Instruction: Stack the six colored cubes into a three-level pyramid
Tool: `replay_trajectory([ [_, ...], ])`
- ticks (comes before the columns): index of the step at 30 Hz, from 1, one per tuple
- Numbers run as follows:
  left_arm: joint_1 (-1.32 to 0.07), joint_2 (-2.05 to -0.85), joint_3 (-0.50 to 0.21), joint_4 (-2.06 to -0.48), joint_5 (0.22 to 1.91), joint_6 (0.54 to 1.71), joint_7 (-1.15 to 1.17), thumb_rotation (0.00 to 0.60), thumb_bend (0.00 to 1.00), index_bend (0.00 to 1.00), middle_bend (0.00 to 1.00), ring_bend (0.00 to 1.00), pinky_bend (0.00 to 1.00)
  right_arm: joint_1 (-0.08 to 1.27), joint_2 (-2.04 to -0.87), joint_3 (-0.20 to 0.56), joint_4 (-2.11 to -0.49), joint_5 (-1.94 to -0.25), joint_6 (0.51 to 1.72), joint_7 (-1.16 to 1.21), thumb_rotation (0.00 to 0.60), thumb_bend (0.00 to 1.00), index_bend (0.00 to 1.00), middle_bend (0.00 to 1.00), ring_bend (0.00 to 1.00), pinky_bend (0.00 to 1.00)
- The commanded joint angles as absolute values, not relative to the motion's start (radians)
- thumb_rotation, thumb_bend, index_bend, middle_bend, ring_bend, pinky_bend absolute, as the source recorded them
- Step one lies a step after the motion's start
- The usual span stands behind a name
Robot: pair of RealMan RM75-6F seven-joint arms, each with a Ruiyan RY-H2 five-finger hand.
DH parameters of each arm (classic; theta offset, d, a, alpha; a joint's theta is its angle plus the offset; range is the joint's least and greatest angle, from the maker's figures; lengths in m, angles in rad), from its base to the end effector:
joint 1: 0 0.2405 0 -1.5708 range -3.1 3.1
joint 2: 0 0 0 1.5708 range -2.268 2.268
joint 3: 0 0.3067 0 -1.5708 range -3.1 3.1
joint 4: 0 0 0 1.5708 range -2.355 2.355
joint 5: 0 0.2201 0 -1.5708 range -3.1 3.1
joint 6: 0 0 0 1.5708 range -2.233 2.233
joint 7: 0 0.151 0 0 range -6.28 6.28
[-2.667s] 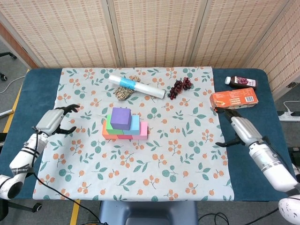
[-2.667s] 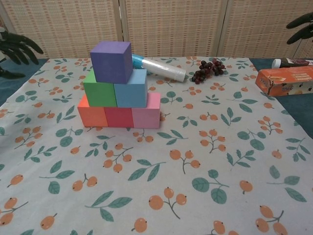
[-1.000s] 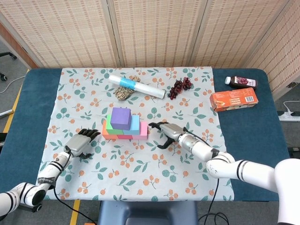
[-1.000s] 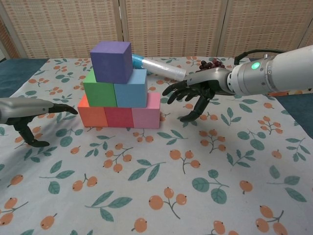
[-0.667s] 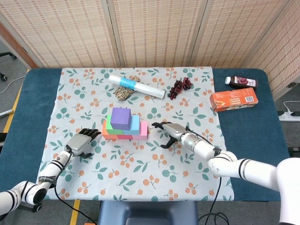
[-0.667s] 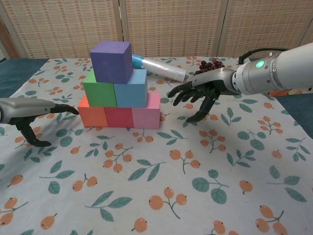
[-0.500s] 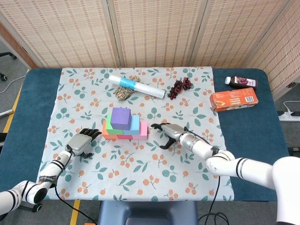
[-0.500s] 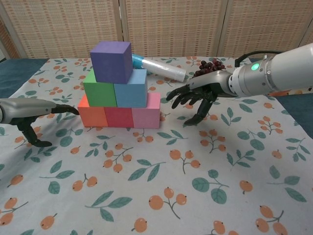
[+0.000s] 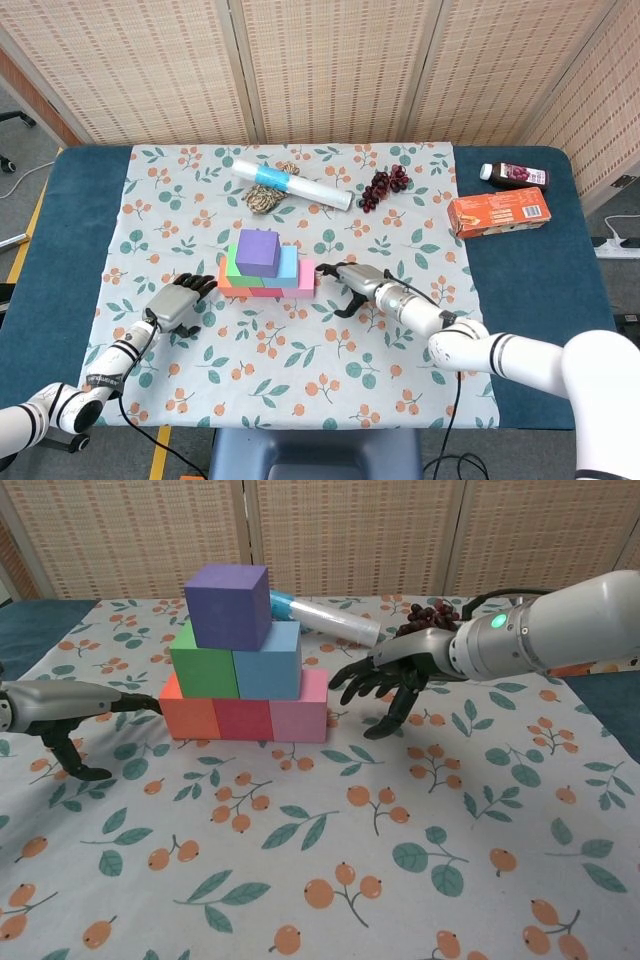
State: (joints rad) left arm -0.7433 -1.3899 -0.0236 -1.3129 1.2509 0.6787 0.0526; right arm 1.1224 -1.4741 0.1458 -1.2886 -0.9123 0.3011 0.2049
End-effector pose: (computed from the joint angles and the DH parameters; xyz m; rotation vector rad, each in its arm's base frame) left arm -0.2813 0.3910 0.0049 -2.0344 -1.0397 -0.5658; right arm -0.1250 -0.4555 -0.0495 2.0681 -1.5605 0.6602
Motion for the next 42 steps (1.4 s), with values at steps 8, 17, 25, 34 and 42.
replay_trajectory([
  [8, -0.753, -1.392, -0.024, -1.312, 1.264, 0.668, 0.047, 0.600, 0.32, 0.04, 0.00, 0.00, 0.01, 1.131, -1.488, 0.150, -1.276, -0.908, 0.306, 0.205, 0.600, 0.24, 0.00, 0.09, 0.00, 0.00],
  [17, -0.759, -1.397, -0.024, -1.313, 1.270, 0.665, 0.047, 0.600, 0.32, 0.04, 0.00, 0.00, 0.01, 1.132, -1.492, 0.149, -1.270, -0.907, 0.309, 0.204, 0.600, 0.24, 0.00, 0.09, 0.00, 0.00],
  [25, -0.759, -1.393, -0.024, -1.310, 1.259, 0.661, 0.051, 0.600, 0.32, 0.04, 0.00, 0.00, 0.01, 1.133, -1.487, 0.142, -1.268, -0.902, 0.310, 0.200, 0.600, 0.24, 0.00, 0.09, 0.00, 0.00],
  [34, -0.744, -1.366, -0.024, -1.325, 1.251, 0.681, 0.045, 0.600, 0.32, 0.04, 0.00, 0.00, 0.01, 1.123, -1.448, 0.135, -1.298, -0.892, 0.322, 0.197, 0.600, 0.24, 0.00, 0.09, 0.00, 0.00],
  [42, -0.715, -1.296, -0.037, -1.385, 1.254, 0.740, 0.030, 0.600, 0.32, 0.04, 0.00, 0.00, 0.01, 1.107, -1.326, 0.153, -1.431, -0.893, 0.363, 0.192, 0.600, 0.24, 0.00, 0.09, 0.00, 0.00],
])
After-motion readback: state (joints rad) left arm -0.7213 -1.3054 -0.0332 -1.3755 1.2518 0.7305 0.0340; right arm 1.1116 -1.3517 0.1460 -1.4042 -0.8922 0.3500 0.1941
